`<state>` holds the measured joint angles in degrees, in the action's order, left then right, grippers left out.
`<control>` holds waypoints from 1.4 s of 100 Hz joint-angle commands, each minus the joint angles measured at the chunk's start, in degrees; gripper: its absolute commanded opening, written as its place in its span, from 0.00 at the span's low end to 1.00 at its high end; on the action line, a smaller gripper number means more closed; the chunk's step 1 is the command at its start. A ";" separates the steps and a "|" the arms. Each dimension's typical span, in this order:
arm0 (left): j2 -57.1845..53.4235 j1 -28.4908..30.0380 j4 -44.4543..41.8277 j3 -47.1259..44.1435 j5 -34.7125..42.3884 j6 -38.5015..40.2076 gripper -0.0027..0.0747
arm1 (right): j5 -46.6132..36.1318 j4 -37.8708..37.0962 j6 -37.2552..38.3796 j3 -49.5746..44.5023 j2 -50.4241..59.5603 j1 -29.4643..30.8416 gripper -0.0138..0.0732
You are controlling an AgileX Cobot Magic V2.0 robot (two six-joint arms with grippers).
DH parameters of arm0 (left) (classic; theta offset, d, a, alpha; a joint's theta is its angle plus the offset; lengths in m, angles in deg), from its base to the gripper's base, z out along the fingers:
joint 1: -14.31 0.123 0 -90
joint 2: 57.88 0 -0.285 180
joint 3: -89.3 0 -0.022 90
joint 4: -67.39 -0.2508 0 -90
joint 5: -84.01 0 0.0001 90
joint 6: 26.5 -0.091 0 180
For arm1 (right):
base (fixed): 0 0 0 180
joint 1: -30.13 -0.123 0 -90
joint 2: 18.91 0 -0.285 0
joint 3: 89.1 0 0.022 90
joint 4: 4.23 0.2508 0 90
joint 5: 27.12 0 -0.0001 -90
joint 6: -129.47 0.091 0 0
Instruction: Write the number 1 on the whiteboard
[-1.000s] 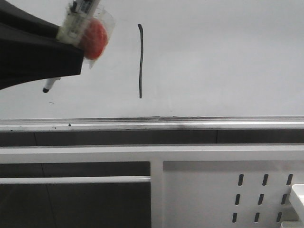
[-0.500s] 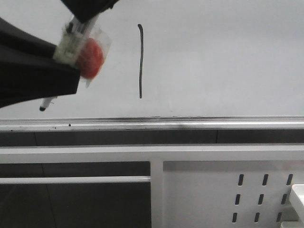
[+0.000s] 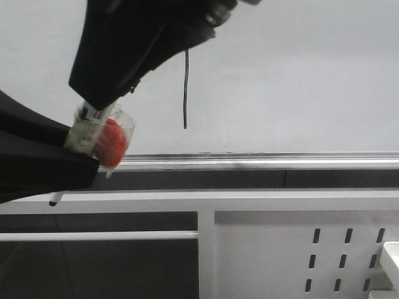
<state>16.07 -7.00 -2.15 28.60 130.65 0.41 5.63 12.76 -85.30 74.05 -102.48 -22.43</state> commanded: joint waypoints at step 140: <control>21.11 -33.75 94.21 -4.99 31.32 -22.00 0.01 | 8.22 -14.07 13.51 -0.52 27.98 11.21 0.08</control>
<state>35.69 -38.77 90.32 21.05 148.68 -21.07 18.23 -0.06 -71.85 72.18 -75.04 -11.67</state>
